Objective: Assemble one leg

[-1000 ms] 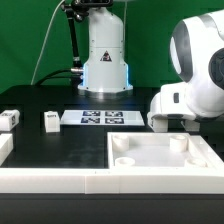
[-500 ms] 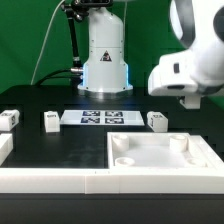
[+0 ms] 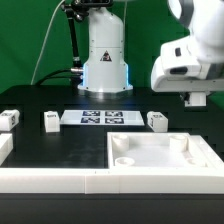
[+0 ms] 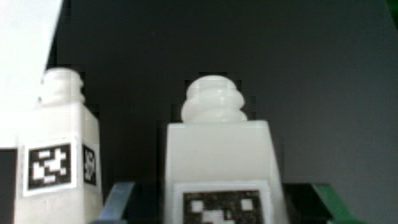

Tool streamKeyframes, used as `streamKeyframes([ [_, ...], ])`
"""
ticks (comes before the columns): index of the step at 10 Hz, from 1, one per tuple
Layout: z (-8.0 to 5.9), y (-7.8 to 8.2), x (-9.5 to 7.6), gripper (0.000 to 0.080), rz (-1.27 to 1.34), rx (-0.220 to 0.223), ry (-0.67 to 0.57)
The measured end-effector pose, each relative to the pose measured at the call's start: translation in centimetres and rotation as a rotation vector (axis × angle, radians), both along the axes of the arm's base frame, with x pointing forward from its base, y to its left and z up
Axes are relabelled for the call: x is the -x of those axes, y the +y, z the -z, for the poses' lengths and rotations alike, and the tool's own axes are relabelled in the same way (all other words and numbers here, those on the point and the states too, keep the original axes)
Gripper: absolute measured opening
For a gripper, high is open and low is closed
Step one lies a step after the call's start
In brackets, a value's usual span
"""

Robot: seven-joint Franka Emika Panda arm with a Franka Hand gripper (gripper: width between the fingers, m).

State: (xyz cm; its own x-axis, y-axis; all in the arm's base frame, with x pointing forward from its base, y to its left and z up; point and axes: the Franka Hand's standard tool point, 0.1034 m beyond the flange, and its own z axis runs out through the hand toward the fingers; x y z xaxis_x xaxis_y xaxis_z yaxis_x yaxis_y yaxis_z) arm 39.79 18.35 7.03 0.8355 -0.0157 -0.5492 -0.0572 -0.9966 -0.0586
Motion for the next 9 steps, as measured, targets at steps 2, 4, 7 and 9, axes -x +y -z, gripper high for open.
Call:
streamKeyframes([
  [2,-1.6,-2.2,-2.7,0.0285,-0.039,-0.01,-0.131],
  [4,-3.4,-2.9,-5.7,0.0285,-0.026,-0.028,-0.303],
  [7,-4.0,-4.0,-7.6,0.0285,0.013,-0.036,-0.514],
  [9,-3.9,-3.8,-8.1,0.0285,0.019,-0.041,-0.674],
])
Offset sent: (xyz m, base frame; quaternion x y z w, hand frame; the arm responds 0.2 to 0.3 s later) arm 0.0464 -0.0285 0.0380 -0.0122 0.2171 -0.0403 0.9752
